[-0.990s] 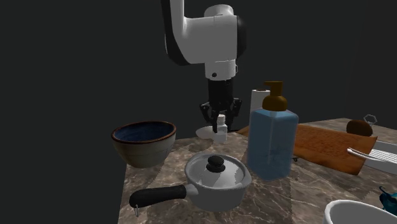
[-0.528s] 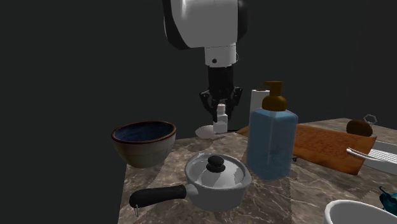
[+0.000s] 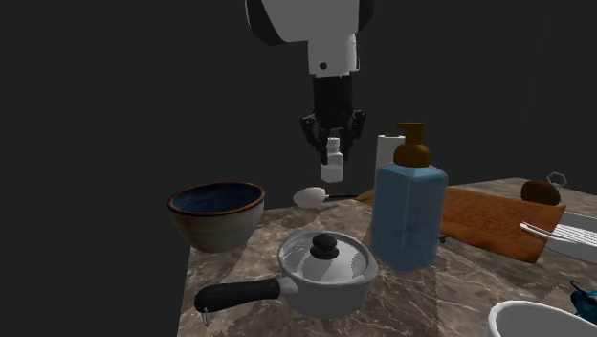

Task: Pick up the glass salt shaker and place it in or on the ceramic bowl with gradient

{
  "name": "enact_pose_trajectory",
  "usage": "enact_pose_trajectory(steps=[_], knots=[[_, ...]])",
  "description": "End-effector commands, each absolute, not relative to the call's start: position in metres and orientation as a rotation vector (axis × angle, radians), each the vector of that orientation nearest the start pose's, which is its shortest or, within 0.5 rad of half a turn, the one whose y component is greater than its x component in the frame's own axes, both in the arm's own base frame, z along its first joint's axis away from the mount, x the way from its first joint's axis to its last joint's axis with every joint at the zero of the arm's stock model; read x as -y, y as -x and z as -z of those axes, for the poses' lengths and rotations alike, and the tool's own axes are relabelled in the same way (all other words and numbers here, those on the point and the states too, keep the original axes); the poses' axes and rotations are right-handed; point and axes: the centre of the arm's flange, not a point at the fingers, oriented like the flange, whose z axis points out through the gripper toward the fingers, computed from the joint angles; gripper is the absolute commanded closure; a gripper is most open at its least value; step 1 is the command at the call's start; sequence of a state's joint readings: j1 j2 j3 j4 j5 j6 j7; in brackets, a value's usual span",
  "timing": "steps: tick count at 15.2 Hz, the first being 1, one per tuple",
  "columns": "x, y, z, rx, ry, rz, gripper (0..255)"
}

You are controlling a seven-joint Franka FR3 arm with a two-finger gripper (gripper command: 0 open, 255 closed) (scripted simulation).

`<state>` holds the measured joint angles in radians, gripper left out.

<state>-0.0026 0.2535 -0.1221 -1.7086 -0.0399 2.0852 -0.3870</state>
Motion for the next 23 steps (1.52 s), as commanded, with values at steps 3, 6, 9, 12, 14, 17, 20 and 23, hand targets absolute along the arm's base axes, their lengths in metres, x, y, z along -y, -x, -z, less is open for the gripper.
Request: enact_pose_trajectory(steps=[3, 6, 9, 12, 14, 17, 20, 23], knots=[[0.076, -0.641, -0.475, 0.46, 3.2, 0.168, 255], [0.076, -0.641, -0.491, 0.46, 3.2, 0.168, 255], [0.076, -0.641, -0.507, 0.46, 3.2, 0.168, 255], [0.05, -0.636, -0.511, 0.46, 3.2, 0.168, 255], [0.024, -0.631, -0.512, 0.46, 3.2, 0.168, 255], [-0.015, -0.623, -0.514, 0.46, 3.2, 0.168, 255], [-0.054, -0.616, -0.517, 0.46, 3.2, 0.168, 255], [-0.093, -0.608, -0.519, 0.46, 3.2, 0.168, 255]])
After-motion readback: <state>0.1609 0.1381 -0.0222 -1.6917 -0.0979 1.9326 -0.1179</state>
